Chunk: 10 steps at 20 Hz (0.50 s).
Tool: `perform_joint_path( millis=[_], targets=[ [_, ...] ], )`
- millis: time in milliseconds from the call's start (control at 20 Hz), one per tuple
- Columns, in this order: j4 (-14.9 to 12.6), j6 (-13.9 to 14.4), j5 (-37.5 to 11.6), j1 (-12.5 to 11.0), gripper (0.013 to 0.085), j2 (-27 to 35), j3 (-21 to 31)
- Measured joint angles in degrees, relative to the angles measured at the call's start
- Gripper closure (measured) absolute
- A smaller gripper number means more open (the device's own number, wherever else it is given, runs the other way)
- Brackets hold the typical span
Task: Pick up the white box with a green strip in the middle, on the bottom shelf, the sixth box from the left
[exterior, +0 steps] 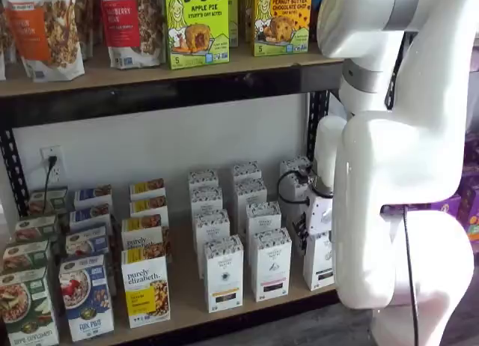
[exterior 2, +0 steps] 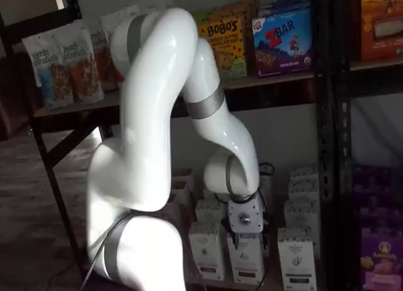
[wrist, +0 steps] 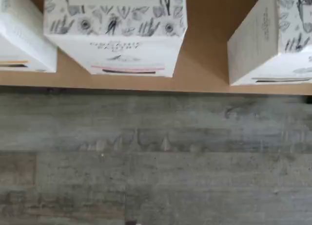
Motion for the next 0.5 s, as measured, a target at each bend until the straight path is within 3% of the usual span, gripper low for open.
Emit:
perform_joint_path(
  millis=[500],
  targets=[
    [2.0,-3.7,2.8,-1.8,0.013,7.8,-11.1]
  ],
)
